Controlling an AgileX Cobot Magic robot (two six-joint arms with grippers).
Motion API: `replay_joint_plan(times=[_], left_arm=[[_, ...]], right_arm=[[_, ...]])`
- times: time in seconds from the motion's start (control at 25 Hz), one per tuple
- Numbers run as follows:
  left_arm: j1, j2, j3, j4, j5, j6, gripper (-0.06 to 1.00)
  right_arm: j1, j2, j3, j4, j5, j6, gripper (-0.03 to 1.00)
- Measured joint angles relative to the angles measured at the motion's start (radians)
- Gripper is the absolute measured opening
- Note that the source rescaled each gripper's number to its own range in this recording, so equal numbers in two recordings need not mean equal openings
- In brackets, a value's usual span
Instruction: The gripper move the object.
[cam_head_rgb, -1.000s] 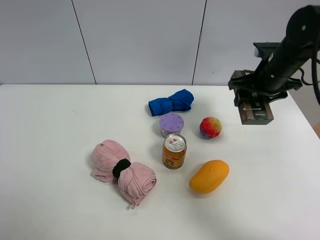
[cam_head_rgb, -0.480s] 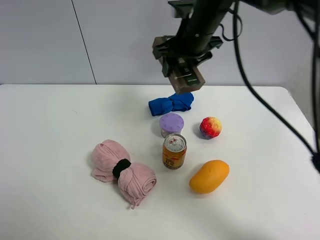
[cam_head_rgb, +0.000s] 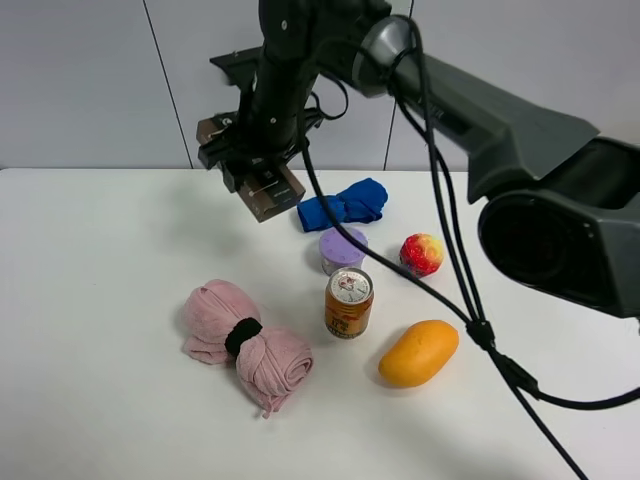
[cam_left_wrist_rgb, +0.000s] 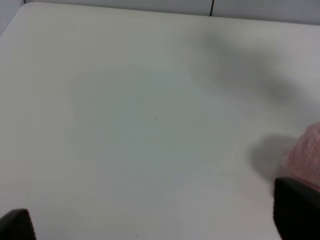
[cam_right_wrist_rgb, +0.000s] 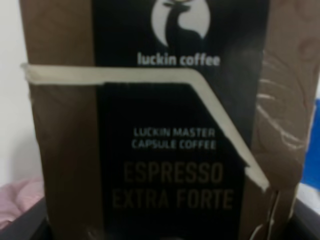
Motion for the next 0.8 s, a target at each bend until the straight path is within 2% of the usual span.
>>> replay_joint_plan(times=[0.32, 0.8], left_arm=[[0.000, 0.000, 0.000, 0.000, 0.000, 0.000, 1.00], [0.000, 0.000, 0.000, 0.000, 0.000, 0.000, 1.00]], right_arm=[[0.004, 0.101, 0.000, 0.018, -0.007, -0.028, 0.00], [0.004, 0.237, -0.002, 0.009, -0.124, -0.037, 0.00]])
